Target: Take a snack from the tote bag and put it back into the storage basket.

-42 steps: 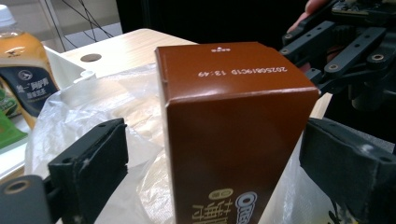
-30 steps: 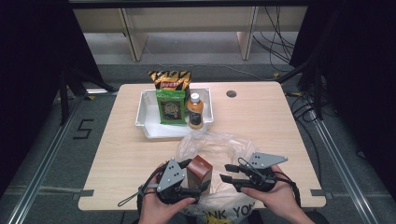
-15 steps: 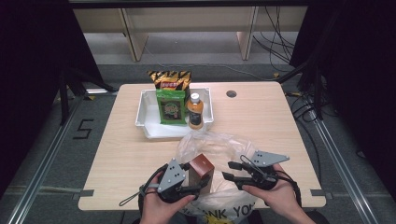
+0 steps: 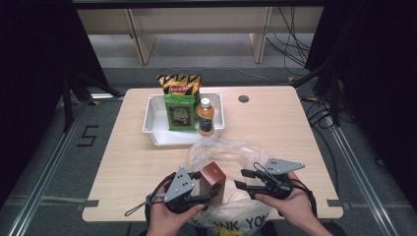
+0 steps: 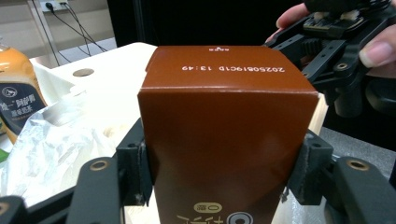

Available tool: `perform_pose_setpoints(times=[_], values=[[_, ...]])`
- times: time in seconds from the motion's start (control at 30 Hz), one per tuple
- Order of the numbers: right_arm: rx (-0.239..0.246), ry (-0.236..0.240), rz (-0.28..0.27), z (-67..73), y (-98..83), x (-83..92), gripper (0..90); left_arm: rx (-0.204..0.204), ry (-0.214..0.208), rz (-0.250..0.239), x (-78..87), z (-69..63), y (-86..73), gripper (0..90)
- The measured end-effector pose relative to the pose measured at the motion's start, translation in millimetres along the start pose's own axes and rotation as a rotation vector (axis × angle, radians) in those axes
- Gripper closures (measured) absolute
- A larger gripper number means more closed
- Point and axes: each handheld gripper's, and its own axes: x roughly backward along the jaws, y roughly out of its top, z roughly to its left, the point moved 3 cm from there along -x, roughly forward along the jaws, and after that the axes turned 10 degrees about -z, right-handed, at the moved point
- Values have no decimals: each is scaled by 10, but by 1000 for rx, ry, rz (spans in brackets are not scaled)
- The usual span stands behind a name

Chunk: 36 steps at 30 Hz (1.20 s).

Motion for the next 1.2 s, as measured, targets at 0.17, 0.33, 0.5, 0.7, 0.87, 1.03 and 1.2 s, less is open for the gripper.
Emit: perform_pose_setpoints(times=[0.17,0.33,0.5,0.7,0.87,1.03,1.2], values=[[-24,-15,-11,-14,2,5,518,0,-7,-9,16,7,59,375],[-40,-35,1,-15,-3,13,507,-6,-13,-26,27,45,159,375],[-59,-51,1,-32,-8,18,504,-7,-9,-41,32,94,273,376],[-32,-56,-8,-101,-12,17,492,10,-1,-60,49,162,367,377],[-56,-51,-41,-105,-4,8,491,22,-7,-76,52,191,413,378],[-46,-54,-50,-137,3,23,488,16,-1,-78,70,227,478,379],[-38,-53,-61,-165,-7,26,482,17,3,-88,78,253,574,379]])
